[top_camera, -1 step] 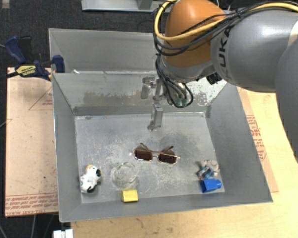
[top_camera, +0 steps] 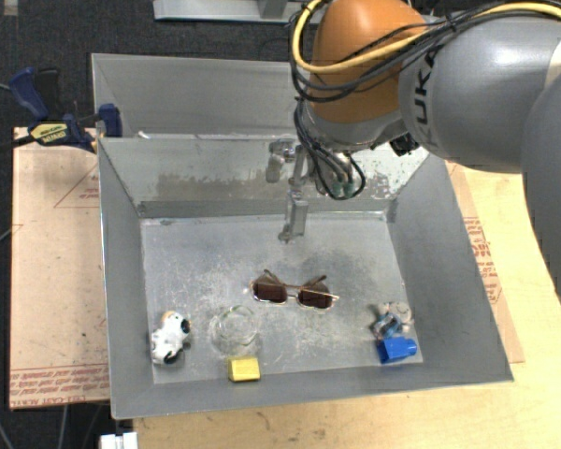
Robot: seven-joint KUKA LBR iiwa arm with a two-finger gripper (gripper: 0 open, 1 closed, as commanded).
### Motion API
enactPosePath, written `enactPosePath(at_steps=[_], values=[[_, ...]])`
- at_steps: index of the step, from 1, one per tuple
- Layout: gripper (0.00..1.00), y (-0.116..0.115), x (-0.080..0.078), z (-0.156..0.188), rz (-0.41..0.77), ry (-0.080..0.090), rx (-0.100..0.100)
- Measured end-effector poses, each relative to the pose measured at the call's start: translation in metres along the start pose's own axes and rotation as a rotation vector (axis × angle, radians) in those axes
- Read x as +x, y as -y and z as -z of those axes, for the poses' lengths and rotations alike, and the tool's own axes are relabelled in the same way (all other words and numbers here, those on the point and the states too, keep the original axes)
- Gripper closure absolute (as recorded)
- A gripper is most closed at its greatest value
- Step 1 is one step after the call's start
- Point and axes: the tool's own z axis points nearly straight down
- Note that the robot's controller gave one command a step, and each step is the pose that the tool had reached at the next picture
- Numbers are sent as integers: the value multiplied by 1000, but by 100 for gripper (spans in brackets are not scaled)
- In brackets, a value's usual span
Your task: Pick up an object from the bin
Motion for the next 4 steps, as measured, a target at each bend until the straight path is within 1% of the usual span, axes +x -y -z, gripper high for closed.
enactPosePath(at_steps=[1,2,3,4], values=[[0,29,25,-62,117,2,1],[0,69,68,-62,184,-6,1],[0,44,92,-72,148,-3,0],[0,54,86,-124,-28,3,0]])
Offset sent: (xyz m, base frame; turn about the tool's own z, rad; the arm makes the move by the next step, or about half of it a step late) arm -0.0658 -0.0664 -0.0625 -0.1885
